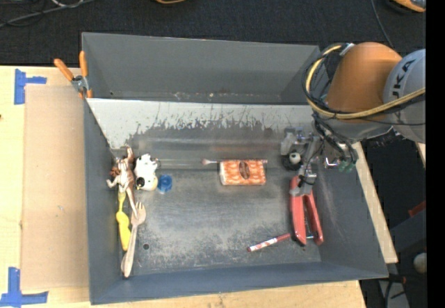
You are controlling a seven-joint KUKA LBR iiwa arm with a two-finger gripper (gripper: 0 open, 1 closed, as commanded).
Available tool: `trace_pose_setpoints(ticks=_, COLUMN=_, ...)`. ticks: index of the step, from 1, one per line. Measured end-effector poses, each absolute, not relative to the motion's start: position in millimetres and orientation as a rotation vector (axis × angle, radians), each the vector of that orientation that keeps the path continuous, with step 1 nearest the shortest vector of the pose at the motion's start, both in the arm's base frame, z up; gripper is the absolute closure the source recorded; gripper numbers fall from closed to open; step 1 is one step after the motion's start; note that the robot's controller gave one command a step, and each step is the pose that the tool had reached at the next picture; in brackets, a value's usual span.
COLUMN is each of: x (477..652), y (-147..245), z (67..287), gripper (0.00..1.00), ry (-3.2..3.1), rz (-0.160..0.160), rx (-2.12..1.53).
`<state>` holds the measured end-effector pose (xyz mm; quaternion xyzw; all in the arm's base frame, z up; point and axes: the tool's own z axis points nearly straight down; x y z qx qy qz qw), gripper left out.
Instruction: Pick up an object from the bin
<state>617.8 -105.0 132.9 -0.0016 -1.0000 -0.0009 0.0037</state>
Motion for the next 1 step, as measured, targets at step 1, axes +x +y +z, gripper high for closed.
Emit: trace_pose_setpoints(ticks=1, x=619.4, y=-104.2, z=137.7, gripper=0.00, ry=-3.141, rz=-0.001, rx=0.002)
